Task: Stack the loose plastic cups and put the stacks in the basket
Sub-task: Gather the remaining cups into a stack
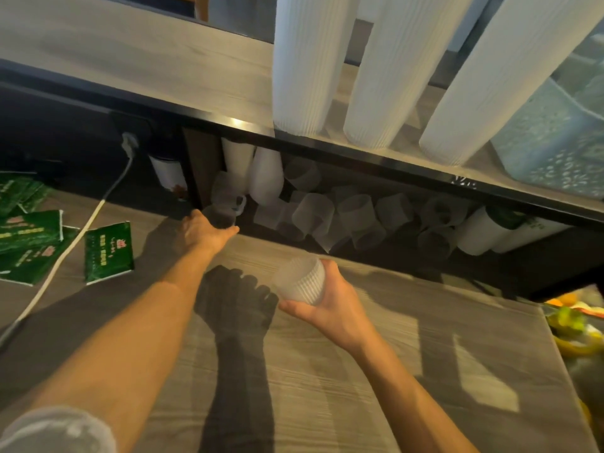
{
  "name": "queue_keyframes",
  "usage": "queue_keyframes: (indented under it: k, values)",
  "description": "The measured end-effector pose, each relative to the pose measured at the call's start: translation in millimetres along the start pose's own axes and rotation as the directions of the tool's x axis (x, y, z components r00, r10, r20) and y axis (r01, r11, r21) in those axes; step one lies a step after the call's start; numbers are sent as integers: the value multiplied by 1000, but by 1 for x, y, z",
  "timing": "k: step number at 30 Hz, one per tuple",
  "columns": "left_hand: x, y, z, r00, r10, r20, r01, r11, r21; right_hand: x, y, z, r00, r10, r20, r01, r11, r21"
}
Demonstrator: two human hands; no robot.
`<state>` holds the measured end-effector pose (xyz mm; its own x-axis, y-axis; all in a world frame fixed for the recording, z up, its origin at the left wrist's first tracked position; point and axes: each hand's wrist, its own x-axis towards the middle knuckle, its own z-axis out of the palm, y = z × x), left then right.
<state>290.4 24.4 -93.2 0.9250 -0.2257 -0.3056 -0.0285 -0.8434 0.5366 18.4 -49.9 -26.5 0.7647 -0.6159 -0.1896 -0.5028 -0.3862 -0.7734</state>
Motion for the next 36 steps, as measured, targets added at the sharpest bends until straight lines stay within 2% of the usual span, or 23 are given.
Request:
queue_keyframes:
  k: [3,7,10,14,16,19,22,24,28,36]
  values:
    - [-6,-3,-3,998,55,-3,-55,998,-8,0,1,2,1000,9,8,-9,1000,11]
    - [-33,-14,-19,983,138,117,-108,966,-234,-1,0,5,1000,12,19,-13,1000,16]
    - [-63,-29,-30,970,213,115,-160,922,-352,-6,1,8,999,13,36,-15,999,36]
    - [-110,-35,-44,941,318,117,-193,787,-586,-17,3,12,1000,2,10,-2,999,50]
    - [-130,-34,-47,918,380,114,-222,729,-648,-22,2,13,1000,-21,-18,22,997,78]
    - [-158,-29,-49,872,484,73,-330,693,-641,-28,-2,13,999,-48,-8,49,996,73]
    - [-181,-17,-53,835,544,81,-374,670,-642,-34,-6,10,996,-85,24,87,994,-61]
    - [-190,-10,-54,810,584,61,-449,683,-576,-38,-6,7,994,-104,38,107,990,-88]
    - [-207,-1,-50,778,626,53,-546,716,-435,-45,-6,-3,991,-123,54,126,990,-64]
    - [-221,4,-47,736,677,14,-628,690,-360,-53,-3,-16,988,-146,41,145,989,35]
